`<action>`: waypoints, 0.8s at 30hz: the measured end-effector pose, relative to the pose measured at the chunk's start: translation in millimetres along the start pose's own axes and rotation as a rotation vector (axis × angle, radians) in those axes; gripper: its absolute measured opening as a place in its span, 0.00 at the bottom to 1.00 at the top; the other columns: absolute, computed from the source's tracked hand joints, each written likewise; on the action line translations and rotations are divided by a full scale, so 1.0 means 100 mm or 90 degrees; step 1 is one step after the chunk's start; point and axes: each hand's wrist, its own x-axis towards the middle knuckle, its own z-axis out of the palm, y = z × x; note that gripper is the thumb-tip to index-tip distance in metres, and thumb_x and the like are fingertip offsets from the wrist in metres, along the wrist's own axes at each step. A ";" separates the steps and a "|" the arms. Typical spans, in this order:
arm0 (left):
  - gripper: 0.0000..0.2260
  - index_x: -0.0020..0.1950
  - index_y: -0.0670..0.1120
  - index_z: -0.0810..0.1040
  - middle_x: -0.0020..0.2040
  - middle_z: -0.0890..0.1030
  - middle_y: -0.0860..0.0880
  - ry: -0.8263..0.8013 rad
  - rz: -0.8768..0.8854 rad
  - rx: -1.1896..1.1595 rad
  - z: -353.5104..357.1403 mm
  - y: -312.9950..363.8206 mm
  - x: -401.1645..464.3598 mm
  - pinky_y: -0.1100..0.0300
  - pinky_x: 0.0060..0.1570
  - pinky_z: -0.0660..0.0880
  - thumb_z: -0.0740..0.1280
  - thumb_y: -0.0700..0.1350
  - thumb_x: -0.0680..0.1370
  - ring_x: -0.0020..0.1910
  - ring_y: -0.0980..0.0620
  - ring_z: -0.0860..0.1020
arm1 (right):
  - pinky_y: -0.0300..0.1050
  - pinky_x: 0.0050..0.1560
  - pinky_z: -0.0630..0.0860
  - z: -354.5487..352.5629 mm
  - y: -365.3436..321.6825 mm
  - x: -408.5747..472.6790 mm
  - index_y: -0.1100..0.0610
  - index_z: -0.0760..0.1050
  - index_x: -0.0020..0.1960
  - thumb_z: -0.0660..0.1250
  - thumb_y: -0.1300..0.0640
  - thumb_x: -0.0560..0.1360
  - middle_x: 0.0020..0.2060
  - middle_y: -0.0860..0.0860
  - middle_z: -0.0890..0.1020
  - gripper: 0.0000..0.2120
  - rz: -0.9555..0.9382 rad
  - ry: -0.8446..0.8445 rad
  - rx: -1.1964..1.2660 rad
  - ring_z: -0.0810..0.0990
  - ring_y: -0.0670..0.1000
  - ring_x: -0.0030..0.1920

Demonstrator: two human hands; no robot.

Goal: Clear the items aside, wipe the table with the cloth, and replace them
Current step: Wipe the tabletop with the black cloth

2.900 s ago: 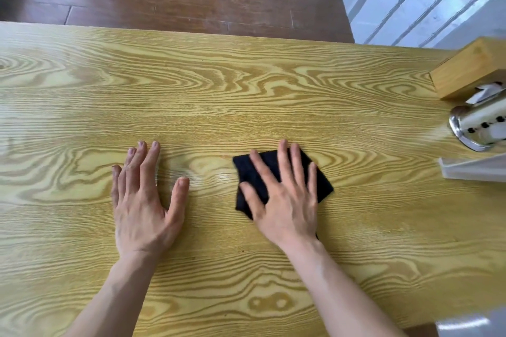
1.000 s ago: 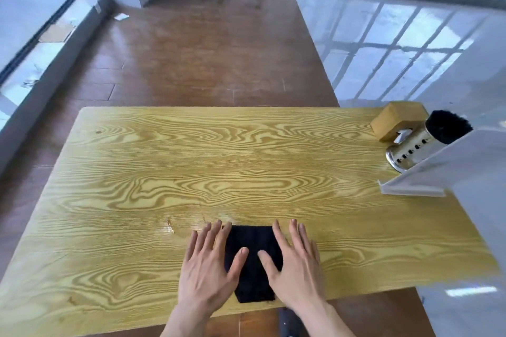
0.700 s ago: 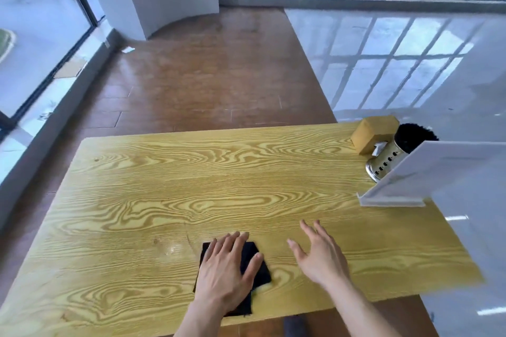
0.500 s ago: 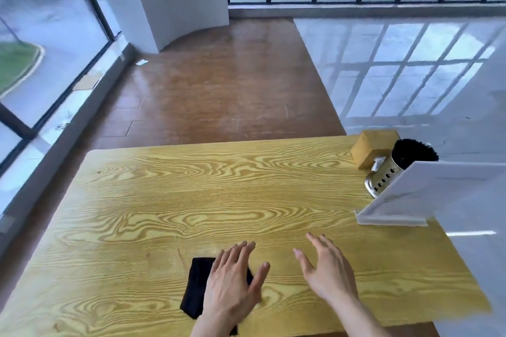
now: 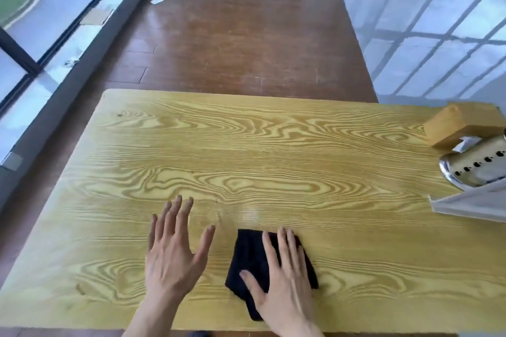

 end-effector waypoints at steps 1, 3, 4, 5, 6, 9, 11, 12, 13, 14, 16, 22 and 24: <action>0.34 0.81 0.55 0.58 0.82 0.60 0.53 -0.002 0.005 0.003 0.03 -0.14 0.07 0.49 0.81 0.48 0.51 0.69 0.78 0.82 0.52 0.54 | 0.59 0.78 0.54 0.08 -0.06 0.02 0.50 0.55 0.82 0.50 0.26 0.76 0.82 0.55 0.52 0.42 0.019 0.013 -0.023 0.49 0.58 0.82; 0.34 0.82 0.54 0.55 0.83 0.58 0.52 -0.015 0.012 0.000 0.13 -0.44 0.23 0.49 0.81 0.47 0.51 0.68 0.79 0.83 0.53 0.51 | 0.65 0.77 0.58 0.25 -0.19 0.10 0.52 0.56 0.81 0.51 0.27 0.77 0.82 0.59 0.54 0.41 0.065 0.043 -0.068 0.49 0.61 0.82; 0.34 0.82 0.54 0.54 0.83 0.57 0.52 -0.021 0.016 -0.002 0.20 -0.56 0.32 0.49 0.81 0.46 0.51 0.67 0.79 0.83 0.53 0.49 | 0.66 0.77 0.58 0.32 -0.25 0.14 0.52 0.56 0.81 0.51 0.28 0.77 0.82 0.60 0.54 0.41 0.083 0.059 -0.087 0.49 0.62 0.82; 0.33 0.82 0.54 0.54 0.83 0.56 0.52 -0.027 0.020 -0.002 0.26 -0.65 0.40 0.49 0.81 0.46 0.50 0.67 0.80 0.83 0.53 0.48 | 0.67 0.77 0.58 0.37 -0.29 0.19 0.52 0.55 0.82 0.51 0.27 0.77 0.82 0.60 0.54 0.42 0.099 0.075 -0.102 0.49 0.62 0.82; 0.33 0.82 0.54 0.54 0.83 0.56 0.52 -0.030 0.025 0.000 0.30 -0.71 0.45 0.48 0.81 0.46 0.49 0.66 0.80 0.83 0.53 0.48 | 0.67 0.77 0.57 0.39 -0.32 0.22 0.52 0.55 0.82 0.50 0.27 0.77 0.82 0.60 0.54 0.42 0.112 0.088 -0.113 0.48 0.62 0.82; 0.32 0.82 0.54 0.54 0.83 0.55 0.53 -0.037 0.038 -0.003 0.41 -0.80 0.52 0.47 0.81 0.45 0.48 0.66 0.81 0.83 0.53 0.46 | 0.67 0.78 0.54 0.47 -0.42 0.34 0.52 0.52 0.82 0.49 0.27 0.77 0.82 0.60 0.52 0.43 0.153 0.105 -0.131 0.47 0.61 0.82; 0.32 0.82 0.53 0.54 0.83 0.56 0.52 -0.038 0.041 -0.016 0.42 -0.81 0.52 0.47 0.81 0.46 0.48 0.65 0.81 0.83 0.53 0.47 | 0.67 0.78 0.53 0.51 -0.53 0.47 0.52 0.51 0.83 0.47 0.27 0.77 0.82 0.61 0.51 0.43 0.197 0.120 -0.133 0.45 0.61 0.82; 0.32 0.82 0.53 0.55 0.83 0.56 0.52 -0.039 0.043 -0.020 0.41 -0.81 0.52 0.46 0.81 0.46 0.47 0.65 0.81 0.83 0.52 0.47 | 0.67 0.78 0.52 0.53 -0.60 0.55 0.52 0.50 0.83 0.46 0.27 0.77 0.82 0.61 0.51 0.43 0.219 0.126 -0.131 0.45 0.61 0.82; 0.32 0.82 0.53 0.55 0.83 0.56 0.52 -0.038 0.043 -0.024 0.41 -0.82 0.52 0.46 0.80 0.47 0.47 0.65 0.81 0.83 0.52 0.47 | 0.66 0.79 0.51 0.54 -0.69 0.65 0.52 0.50 0.83 0.46 0.27 0.76 0.82 0.61 0.50 0.43 0.237 0.135 -0.122 0.45 0.61 0.82; 0.32 0.82 0.53 0.54 0.83 0.56 0.52 -0.036 0.043 -0.030 0.41 -0.83 0.53 0.46 0.80 0.47 0.46 0.65 0.81 0.83 0.52 0.47 | 0.66 0.79 0.50 0.55 -0.78 0.76 0.52 0.49 0.83 0.46 0.27 0.76 0.82 0.61 0.50 0.43 0.251 0.147 -0.107 0.44 0.61 0.82; 0.32 0.83 0.53 0.54 0.83 0.57 0.52 -0.032 0.046 -0.040 0.41 -0.83 0.54 0.45 0.80 0.48 0.45 0.65 0.81 0.83 0.53 0.47 | 0.66 0.79 0.48 0.57 -0.94 1.00 0.51 0.50 0.83 0.46 0.27 0.76 0.82 0.61 0.51 0.42 0.271 0.170 -0.074 0.43 0.60 0.82; 0.33 0.82 0.51 0.56 0.82 0.60 0.51 -0.011 0.051 -0.079 0.41 -0.86 0.57 0.47 0.80 0.48 0.43 0.64 0.81 0.83 0.53 0.49 | 0.66 0.79 0.46 0.60 -1.41 1.60 0.47 0.48 0.83 0.44 0.29 0.78 0.82 0.61 0.48 0.38 0.202 0.162 -0.068 0.41 0.60 0.82; 0.31 0.82 0.51 0.57 0.82 0.61 0.52 -0.010 0.050 -0.087 0.43 -0.87 0.57 0.47 0.80 0.47 0.46 0.62 0.81 0.83 0.53 0.49 | 0.67 0.78 0.47 0.63 -1.44 1.61 0.45 0.48 0.82 0.44 0.30 0.78 0.82 0.61 0.47 0.37 0.154 0.141 -0.091 0.41 0.61 0.82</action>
